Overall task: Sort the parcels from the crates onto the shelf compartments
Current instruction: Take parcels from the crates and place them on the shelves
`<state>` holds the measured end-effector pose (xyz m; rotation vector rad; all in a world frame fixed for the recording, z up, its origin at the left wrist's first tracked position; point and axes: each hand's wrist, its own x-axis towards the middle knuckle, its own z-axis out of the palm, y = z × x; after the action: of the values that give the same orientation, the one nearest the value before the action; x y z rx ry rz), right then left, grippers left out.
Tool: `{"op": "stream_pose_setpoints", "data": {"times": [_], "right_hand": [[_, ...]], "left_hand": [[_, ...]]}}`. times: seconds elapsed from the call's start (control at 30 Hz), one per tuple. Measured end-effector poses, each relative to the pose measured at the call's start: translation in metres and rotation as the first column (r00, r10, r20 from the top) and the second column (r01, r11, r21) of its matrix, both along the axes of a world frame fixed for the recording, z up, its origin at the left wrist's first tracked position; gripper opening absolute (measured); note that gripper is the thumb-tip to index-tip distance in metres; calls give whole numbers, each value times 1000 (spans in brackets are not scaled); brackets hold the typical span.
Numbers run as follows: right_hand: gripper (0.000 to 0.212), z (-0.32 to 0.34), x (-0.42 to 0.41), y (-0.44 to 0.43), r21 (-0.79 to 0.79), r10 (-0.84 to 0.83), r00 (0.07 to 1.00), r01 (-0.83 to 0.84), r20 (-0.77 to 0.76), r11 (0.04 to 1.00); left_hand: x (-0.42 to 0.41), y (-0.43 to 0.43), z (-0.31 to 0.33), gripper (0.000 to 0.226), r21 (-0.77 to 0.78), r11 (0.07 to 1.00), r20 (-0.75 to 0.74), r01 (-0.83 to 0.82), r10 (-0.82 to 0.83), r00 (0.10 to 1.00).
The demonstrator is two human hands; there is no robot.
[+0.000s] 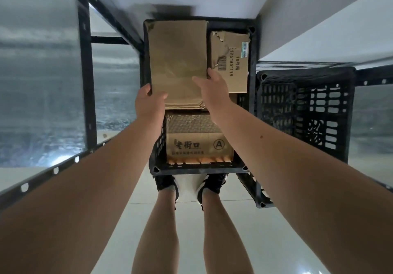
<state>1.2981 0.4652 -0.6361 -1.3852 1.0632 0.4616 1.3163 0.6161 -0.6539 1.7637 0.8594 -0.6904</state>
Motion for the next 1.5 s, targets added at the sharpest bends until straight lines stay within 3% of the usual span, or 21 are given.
{"op": "stream_pose_setpoints", "data": {"times": [0.2, 0.3, 0.57, 0.8, 1.03, 1.2, 1.27, 1.4, 1.5], "right_hand": [[77, -6, 5, -3, 54, -22, 1000, 22, -6, 998], [74, -1, 3, 0, 80, -33, 999, 32, 8, 996], [42, 60, -26, -3, 119, 8, 993, -22, 116, 993], [40, 149, -52, -22, 114, 31, 984, -52, 177, 992], [46, 253, -67, -36, 44, 53, 961, -67, 273, 997], [38, 341, -87, -38, -84, 68, 925, -39, 373, 996], [40, 378, -97, -36, -87, 44, 904, -8, 425, 996], [41, 448, -125, -28, -69, 16, 855, 23, 518, 997], [42, 494, -145, -25, -82, 41, 814, 8, 579, 997]], "left_hand": [[31, -4, -6, 64, -12, 997, 42, 76, -76, 996], [34, -8, 4, 56, -28, 999, 25, 34, -34, 999], [-1, -10, 73, 48, -43, 999, 52, -34, 36, 998], [-21, -18, 174, 48, -121, 991, 71, -61, 70, 995], [-31, -24, 289, 56, -167, 986, 149, 23, 2, 989], [-43, -21, 379, 55, -202, 976, 196, 79, -39, 980], [-51, -18, 415, 59, -228, 972, 227, 60, -7, 974], [-78, -14, 492, 42, -271, 961, 314, 50, 40, 949], [-101, -9, 538, 48, -282, 957, 378, 71, 43, 925]]}}
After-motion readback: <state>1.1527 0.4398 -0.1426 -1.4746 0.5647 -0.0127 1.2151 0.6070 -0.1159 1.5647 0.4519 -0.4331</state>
